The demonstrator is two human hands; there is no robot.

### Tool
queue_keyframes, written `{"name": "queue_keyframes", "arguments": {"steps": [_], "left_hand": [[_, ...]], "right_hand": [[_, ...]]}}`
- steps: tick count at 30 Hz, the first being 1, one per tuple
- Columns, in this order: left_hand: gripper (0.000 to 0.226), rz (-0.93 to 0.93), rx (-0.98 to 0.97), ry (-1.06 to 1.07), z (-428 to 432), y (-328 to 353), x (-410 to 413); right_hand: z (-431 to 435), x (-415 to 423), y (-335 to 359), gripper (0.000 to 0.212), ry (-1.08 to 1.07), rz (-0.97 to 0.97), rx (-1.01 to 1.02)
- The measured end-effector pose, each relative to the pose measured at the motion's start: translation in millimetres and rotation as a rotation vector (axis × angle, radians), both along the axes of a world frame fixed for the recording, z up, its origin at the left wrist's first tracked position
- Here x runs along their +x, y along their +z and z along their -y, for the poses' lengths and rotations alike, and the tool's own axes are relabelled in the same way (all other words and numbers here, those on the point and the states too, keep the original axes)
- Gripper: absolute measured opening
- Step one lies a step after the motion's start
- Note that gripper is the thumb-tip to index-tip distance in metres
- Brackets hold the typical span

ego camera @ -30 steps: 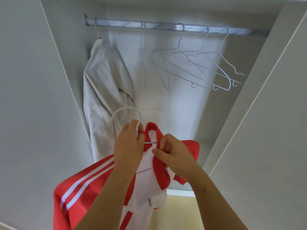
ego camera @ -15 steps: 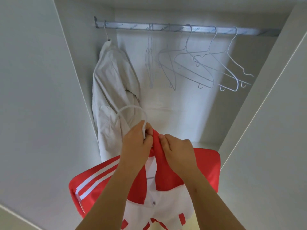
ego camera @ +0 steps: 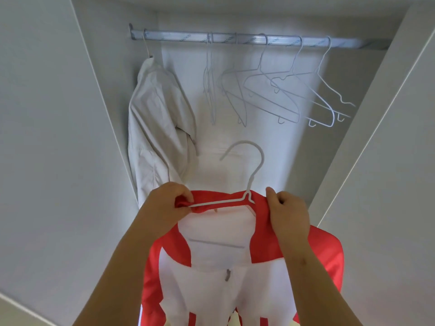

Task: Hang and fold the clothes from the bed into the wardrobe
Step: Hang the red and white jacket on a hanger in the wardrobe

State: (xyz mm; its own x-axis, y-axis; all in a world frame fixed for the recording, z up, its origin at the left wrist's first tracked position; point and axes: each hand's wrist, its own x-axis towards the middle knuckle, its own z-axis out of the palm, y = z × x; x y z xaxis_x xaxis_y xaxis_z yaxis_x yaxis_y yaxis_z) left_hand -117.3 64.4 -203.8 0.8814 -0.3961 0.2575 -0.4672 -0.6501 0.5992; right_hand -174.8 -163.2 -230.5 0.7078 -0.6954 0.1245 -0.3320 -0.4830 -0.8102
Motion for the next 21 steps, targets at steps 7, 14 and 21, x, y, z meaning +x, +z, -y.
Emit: {"name": "queue_keyframes", "arguments": {"steps": [7,14,21], "left_hand": [[0.018,-0.01,0.107,0.22,0,5,9],[0.02,-0.424,-0.745,0.167,5,19,-4],[0.032,0.003,0.029,0.037,11,8,-4]], "right_hand": [[-5,-1,-6,0.044,0.014,0.012,-0.004],[3,0,-9,0.05,-0.015,0.008,0.018],[3,4,-13,0.051,-0.034,0.023,0.258]]}}
